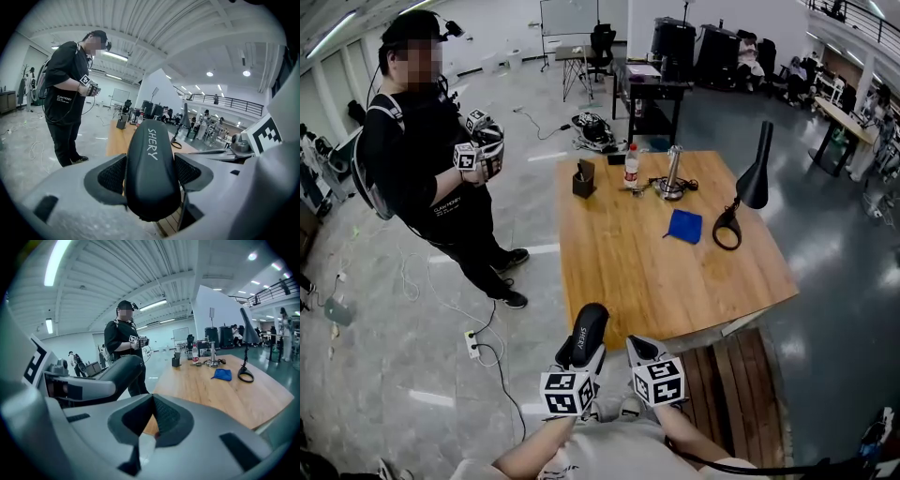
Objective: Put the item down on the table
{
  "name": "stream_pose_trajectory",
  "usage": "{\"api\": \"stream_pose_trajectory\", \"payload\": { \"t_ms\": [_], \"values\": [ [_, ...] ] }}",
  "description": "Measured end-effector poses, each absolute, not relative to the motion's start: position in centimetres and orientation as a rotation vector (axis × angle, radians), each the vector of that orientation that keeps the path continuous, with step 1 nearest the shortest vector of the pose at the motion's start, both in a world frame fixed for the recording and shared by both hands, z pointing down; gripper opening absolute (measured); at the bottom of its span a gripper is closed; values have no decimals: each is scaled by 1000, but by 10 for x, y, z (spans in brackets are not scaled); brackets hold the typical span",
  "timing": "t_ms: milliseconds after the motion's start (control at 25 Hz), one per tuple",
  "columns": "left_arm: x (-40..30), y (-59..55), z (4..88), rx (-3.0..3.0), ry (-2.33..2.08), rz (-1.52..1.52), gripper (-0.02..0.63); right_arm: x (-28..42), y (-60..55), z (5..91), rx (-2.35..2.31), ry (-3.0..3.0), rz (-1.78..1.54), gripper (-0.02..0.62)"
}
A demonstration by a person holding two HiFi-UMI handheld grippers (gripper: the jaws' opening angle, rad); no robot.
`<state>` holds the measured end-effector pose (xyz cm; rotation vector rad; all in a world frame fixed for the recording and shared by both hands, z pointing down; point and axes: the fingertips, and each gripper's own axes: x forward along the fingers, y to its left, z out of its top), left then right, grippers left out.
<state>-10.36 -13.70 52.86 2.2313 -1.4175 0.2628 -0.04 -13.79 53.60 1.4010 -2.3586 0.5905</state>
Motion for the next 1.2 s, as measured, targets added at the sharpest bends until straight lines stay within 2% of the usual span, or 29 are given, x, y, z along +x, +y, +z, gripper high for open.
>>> {"api": "stream_pose_trajectory", "payload": {
  "t_ms": [680,1200],
  "values": [
    [-95,-172,541,2172,-1471,282,328,15,-175,556,1334,-2349,596,3],
    [-92,-239,623,2113,-1454,411,328,19,-214,616,1324,-2306,671,3]
  ]
}}
